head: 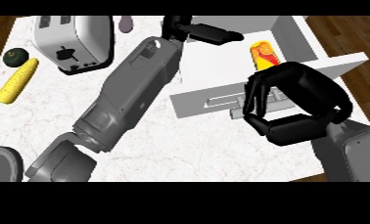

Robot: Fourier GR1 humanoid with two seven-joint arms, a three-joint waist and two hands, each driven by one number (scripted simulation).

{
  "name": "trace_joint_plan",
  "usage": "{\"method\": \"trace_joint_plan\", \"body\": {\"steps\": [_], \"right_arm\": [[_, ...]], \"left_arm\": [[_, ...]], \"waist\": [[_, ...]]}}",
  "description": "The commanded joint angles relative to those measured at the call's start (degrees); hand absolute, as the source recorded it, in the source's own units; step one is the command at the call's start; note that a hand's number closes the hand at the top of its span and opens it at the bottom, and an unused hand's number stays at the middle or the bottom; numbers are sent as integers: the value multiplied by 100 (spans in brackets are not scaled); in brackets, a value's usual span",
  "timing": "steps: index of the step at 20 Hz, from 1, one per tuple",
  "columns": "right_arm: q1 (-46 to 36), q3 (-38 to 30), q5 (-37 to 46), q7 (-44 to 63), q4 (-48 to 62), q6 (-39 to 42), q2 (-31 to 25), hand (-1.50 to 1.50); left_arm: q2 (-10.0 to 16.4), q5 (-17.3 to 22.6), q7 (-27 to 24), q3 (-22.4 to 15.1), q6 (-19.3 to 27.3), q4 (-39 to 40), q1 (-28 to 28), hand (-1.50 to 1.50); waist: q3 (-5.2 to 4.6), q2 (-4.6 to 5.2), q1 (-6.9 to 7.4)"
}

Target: Pick up the cup, place it into the drawer and close the drawer

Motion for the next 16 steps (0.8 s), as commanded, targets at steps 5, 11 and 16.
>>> {"method": "trace_joint_plan", "body": {"steps": [5,11,16], "right_arm": [[588,589,1157,356,-252,551,-842,-150],[904,984,3190,-445,171,-342,-769,-150],[675,1366,3979,-1025,1841,-782,-554,-150]], "left_arm": [[0,428,-277,31,303,139,-90,-150],[0,652,-531,182,82,39,152,-150],[0,615,-656,161,0,-220,505,-150]], "waist": [[5,-142,459],[9,-171,839],[9,-195,1137]]}}
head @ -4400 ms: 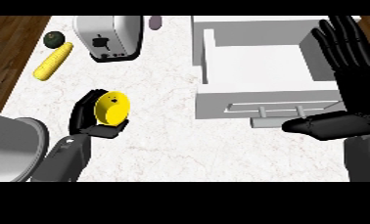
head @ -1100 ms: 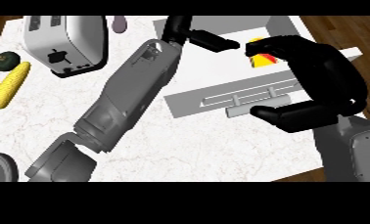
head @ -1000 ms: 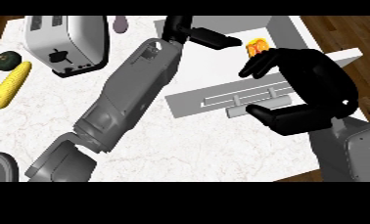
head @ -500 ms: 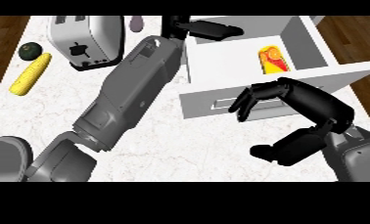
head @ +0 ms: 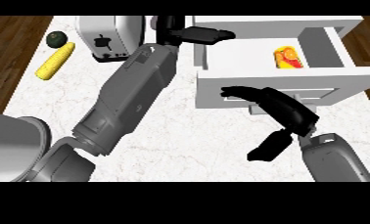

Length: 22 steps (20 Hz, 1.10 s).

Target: Pick up the cup, place it into the drawer and close the drawer

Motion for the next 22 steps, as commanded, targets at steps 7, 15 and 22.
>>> {"method": "trace_joint_plan", "body": {"steps": [7,15,22], "right_arm": [[-1139,327,1417,-1228,3561,-1024,548,150],[-2339,-608,1246,-2330,5374,-1683,392,150],[-3326,-1408,935,-2548,6258,-1953,-91,150]], "left_arm": [[296,38,-113,73,-382,-638,831,-150],[694,145,274,33,-818,-1355,1296,-150],[910,60,128,-103,-1147,-1661,1884,-150]], "waist": [[9,-2,529],[27,52,914],[28,135,1066]]}}
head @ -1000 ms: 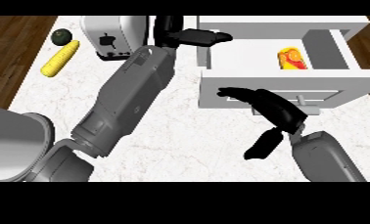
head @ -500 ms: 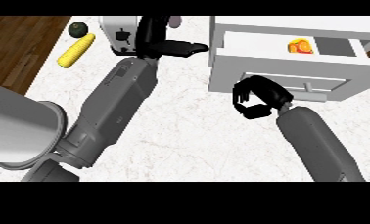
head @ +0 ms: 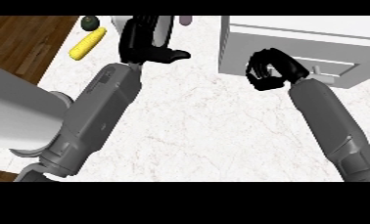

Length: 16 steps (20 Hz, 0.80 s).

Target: Pick up the cup, place it into the drawer and close the drawer

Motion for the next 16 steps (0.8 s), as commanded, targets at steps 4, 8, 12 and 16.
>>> {"method": "trace_joint_plan", "body": {"steps": [4,8,12,16], "right_arm": [[-891,-692,-286,132,597,-108,-597,150],[-983,-805,-438,183,538,-7,-634,150],[-1013,-839,-546,176,415,252,-772,150],[-961,-964,-743,187,280,495,-936,150]], "left_arm": [[318,17,91,-36,-351,-257,326,-150],[355,80,191,-10,-435,-349,348,-150],[371,49,180,-68,-529,-408,416,-150],[499,132,279,5,-633,-480,416,-150]], "waist": [[-11,96,261],[-14,106,311],[-18,144,381],[-17,136,439]]}}
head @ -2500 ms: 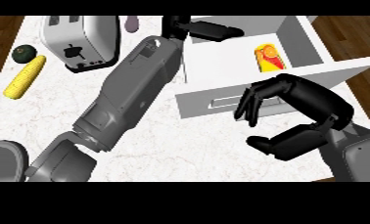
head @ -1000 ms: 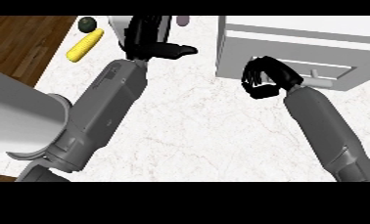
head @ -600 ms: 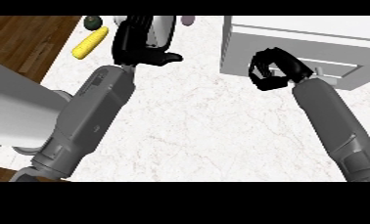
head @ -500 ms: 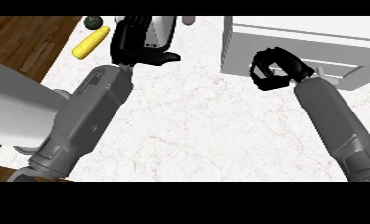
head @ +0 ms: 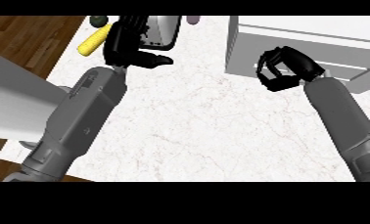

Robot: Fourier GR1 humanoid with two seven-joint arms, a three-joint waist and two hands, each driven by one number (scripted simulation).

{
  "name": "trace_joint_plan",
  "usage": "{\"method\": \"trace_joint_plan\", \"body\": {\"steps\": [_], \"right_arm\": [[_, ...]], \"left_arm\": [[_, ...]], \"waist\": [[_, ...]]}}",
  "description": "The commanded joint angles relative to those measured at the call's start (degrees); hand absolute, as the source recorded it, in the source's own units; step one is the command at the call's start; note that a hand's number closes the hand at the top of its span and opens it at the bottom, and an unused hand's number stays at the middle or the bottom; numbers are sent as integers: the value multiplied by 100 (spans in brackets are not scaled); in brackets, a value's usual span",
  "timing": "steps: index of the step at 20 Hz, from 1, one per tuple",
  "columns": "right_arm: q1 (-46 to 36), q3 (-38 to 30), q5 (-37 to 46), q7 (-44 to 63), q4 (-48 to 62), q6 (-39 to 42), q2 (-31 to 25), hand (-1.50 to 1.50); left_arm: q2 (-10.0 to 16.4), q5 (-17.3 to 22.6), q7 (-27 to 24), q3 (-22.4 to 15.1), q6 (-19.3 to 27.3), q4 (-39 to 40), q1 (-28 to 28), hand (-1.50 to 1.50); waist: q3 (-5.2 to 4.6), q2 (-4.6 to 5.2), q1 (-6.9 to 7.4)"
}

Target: Pick up the cup, place it into the drawer and close the drawer

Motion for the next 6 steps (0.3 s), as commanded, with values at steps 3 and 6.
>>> {"method": "trace_joint_plan", "body": {"steps": [3,6], "right_arm": [[-995,-504,-24,448,112,-495,-724,150],[-930,-587,-135,491,45,-475,-733,150]], "left_arm": [[-21,19,16,-26,-96,-112,39,-150],[-2,43,46,-57,-206,-146,211,-150]], "waist": [[-76,106,209],[-78,79,245]]}}
